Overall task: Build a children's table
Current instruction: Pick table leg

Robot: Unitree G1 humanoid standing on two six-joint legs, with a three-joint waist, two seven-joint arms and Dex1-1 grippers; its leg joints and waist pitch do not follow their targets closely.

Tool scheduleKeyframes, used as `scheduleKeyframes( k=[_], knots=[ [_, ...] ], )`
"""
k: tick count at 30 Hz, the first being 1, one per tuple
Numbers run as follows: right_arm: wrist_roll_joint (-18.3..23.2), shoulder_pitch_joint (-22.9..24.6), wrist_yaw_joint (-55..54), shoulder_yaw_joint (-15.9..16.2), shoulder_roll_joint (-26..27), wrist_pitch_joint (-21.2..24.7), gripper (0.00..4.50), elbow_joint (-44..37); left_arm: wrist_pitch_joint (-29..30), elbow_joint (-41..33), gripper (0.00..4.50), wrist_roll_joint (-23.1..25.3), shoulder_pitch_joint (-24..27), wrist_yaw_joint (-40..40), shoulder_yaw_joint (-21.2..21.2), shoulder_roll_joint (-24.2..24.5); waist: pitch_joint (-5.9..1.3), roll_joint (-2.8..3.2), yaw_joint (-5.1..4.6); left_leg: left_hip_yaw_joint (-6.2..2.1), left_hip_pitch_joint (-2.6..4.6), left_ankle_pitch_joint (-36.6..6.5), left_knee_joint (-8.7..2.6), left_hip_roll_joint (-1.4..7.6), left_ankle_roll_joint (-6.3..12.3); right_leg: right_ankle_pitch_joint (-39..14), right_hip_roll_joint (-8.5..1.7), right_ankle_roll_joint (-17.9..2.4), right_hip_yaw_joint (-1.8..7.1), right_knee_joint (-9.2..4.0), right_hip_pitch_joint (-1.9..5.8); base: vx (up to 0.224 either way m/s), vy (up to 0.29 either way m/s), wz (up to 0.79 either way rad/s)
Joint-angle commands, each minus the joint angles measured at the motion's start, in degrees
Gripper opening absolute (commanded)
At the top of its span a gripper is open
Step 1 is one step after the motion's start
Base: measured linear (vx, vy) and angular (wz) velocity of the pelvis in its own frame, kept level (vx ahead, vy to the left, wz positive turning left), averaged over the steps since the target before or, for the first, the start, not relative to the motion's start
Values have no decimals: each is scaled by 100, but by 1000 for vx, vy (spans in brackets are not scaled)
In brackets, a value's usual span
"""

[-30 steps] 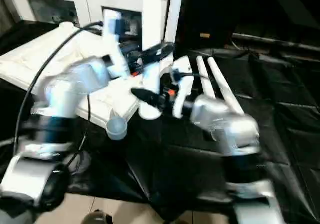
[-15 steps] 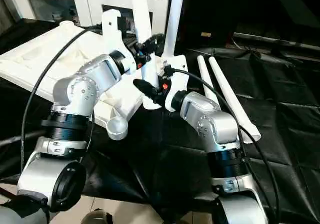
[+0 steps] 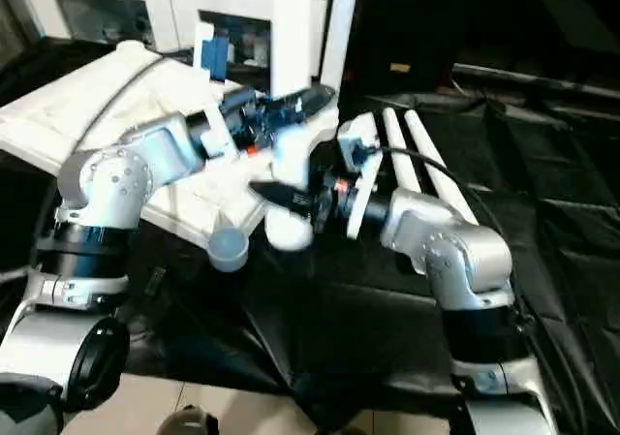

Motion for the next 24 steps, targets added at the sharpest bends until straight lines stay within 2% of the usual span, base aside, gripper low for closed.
scheduleKeyframes(
  k=[1, 3, 4, 5, 8, 9, 12, 13, 15, 16, 17, 20, 22, 24],
  knots=[
    [54, -16, 63, 75, -75, 117, 259, -74, 79, -181, 190, -222, -24, -108, 45, -39, -440, 35, 7, 11, 69, -1061, -374, 75, -114, -1035, -319, -1061, 238, -443, 350, 0, 0, 0],
    [45, -30, 13, 79, -58, 171, 247, -25, 109, -200, 190, -317, -48, -80, 110, -74, -443, 28, 8, 10, 79, -1086, -372, 73, -131, -1184, -322, -1022, 238, -459, 345, 0, 0, 0],
    [13, -38, -25, 103, -42, 178, 222, -1, 112, -217, 189, -337, -41, -74, 119, -85, -449, 31, 11, 5, 77, -1040, -374, 77, -142, -1153, -321, -1005, 237, -454, 345, 0, 0, 0],
    [1, -38, -30, 114, -41, 178, 215, -2, 115, -220, 189, -338, -36, -93, 115, -81, -452, 27, 8, 6, 72, -1019, -372, 75, -139, -1111, -318, -1003, 238, -449, 347, 0, 0, 0],
    [-91, -33, -103, 162, -30, 109, 204, 25, -142, -241, 189, -144, -3, 88, 113, -142, -457, 25, 9, 7, 72, -951, -371, 80, -129, -956, -312, -1023, 239, -435, 344, 0, 0, 0],
    [-120, -34, -136, 167, -23, 87, 198, 37, -207, -221, 245, -74, -12, 198, 123, -166, -462, 27, 11, 9, 72, -917, -367, 79, -121, -898, -313, -1025, 242, -434, 348, 0, 0, 0],
    [-184, -62, -222, 156, 15, 43, 197, 102, -180, -60, 272, -51, -119, 533, 263, -238, -461, 29, 14, 10, 70, -937, -364, 82, -143, -869, -315, -1057, 240, -424, 347, 0, 0, 0],
    [-194, -65, -232, 153, 21, 35, 197, 115, -220, -39, 272, -28, -132, 578, 276, -247, -457, -34, 5, 14, 58, -931, -366, 73, -133, -916, -311, -1026, 235, -444, 363, 0, 0, 0],
    [-199, -101, -233, 145, 31, 33, 196, 136, -338, 119, 300, 45, -234, 761, 354, -275, -455, -3, 6, 12, 66, -955, -367, 73, -125, -1043, -315, -967, 237, -451, 351, 0, 0, 0],
    [-197, -111, -234, 143, 32, 34, 196, 137, -324, 152, 306, 19, -257, 780, 385, -279, -451, -9, 9, 15, 64, -966, -363, 63, -116, -1138, -315, -903, 239, -466, 352, 0, 0, 0],
    [-195, -116, -234, 142, 32, 34, 196, 136, -309, 166, 261, -5, -267, 780, 402, -280, -454, -20, 14, 12, 59, -927, -363, 67, -111, -1140, -320, -881, 242, -458, 356, 0, 0, 0],
    [-195, -134, -236, 139, 30, 30, 196, 140, -289, 162, 267, -8, -261, 829, 409, -297, -464, -21, 11, 11, 56, -791, -360, 74, -92, -902, -314, -933, 239, -429, 351, 0, 0, 0],
    [-195, -140, -235, 142, 24, 22, 196, 141, -271, 123, 223, -20, -238, 850, 398, -313, -466, -19, 14, 16, 55, -765, -354, 71, -69, -806, -312, -980, 241, -419, 354, 0, 0, 0],
    [-243, -145, -241, 159, 9, -18, 196, 147, -257, 65, 219, -44, -209, 843, 375, -329, -459, -25, 14, 20, 59, -797, -355, 71, -54, -855, -316, -987, 241, -429, 351, 0, 0, 0]
  ],
)
